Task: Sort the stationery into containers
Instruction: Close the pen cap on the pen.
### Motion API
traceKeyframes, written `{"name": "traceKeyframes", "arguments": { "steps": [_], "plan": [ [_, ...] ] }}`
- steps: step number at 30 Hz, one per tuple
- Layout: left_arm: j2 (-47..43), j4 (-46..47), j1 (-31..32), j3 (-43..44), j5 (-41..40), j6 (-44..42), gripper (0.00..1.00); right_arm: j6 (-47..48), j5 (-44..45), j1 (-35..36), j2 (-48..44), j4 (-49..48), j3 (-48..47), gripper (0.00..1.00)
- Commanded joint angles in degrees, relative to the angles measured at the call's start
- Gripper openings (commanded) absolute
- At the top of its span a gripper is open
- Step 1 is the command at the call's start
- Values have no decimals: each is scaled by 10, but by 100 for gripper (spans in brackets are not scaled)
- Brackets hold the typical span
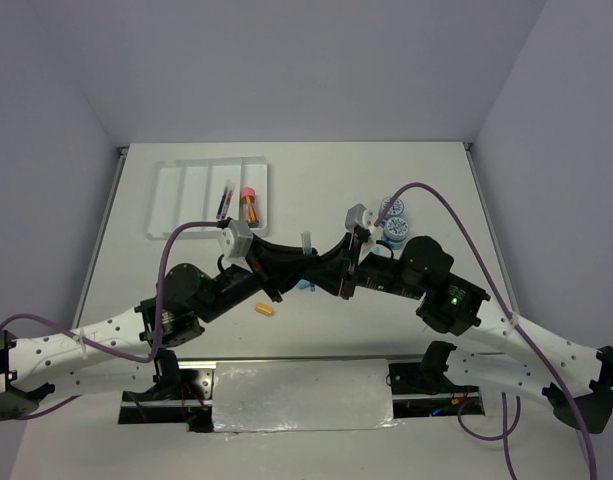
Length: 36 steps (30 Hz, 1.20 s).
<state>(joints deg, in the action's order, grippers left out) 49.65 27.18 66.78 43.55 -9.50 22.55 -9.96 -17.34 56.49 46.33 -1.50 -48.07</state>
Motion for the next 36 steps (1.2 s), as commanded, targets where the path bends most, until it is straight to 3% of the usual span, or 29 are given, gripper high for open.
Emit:
{"name": "traceKeyframes", "arguments": {
  "steps": [1,7,10,11,17,31,36],
  "plan": [
    [-8,21,1,14,26,-11,0,13,-1,5,-6,-40,-9,0],
    [-8,20,1,20,48,-32,0,14,-4,5,-14,-53,4,4],
    [-6,14,1,24,71,-42,0,18,-19,3,-19,-57,11,19],
    [-6,11,1,29,78,-47,0,21,-23,3,-19,-57,12,31],
    [-2,-20,1,58,127,-80,0,30,-87,0,-24,-67,31,43],
    [-12,11,1,31,148,-84,0,13,-122,-10,-31,-122,43,41],
    [-17,17,1,29,156,-82,0,10,-127,-12,-21,-127,44,30]
  ]
}}
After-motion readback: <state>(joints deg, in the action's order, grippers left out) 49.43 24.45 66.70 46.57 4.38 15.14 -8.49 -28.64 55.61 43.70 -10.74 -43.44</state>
